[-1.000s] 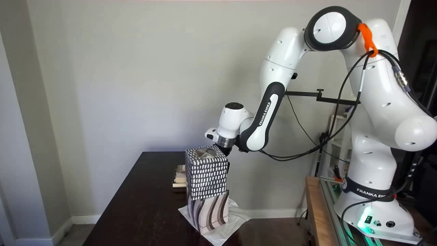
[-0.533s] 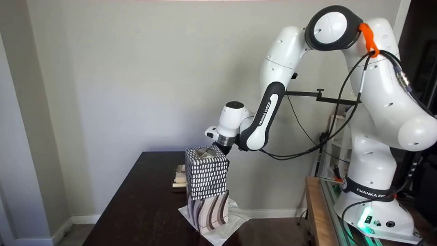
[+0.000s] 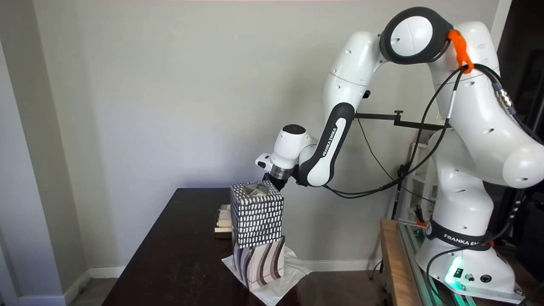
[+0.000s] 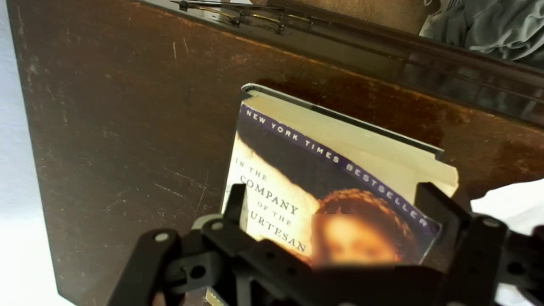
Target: Put the white book on top of the tissue box.
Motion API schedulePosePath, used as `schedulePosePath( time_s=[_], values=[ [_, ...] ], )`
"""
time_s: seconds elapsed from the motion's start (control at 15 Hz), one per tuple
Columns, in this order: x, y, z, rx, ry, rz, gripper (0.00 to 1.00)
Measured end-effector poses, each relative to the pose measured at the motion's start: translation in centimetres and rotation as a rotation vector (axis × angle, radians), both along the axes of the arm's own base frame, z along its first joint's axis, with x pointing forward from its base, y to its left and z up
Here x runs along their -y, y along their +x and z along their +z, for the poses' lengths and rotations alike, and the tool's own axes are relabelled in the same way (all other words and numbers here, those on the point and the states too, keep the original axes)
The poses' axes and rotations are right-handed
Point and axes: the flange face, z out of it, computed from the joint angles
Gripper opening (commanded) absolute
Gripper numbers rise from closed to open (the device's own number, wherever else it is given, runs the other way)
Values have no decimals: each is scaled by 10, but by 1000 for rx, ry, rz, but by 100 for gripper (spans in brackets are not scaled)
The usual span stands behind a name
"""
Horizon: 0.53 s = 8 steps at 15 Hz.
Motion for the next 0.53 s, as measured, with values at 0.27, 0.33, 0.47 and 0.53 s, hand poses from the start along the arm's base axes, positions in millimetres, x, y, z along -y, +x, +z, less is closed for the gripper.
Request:
schedulePosePath(
  time_s=[0.27,0.33,0.47,0.53],
  values=[
    [0,0,-3,17,-5,-29,100],
    [-2,0,-5,14,-2,-33,90],
    [-8,-2,-11,6,8,-38,66],
    [-11,-2,-14,3,17,-41,59]
  ],
)
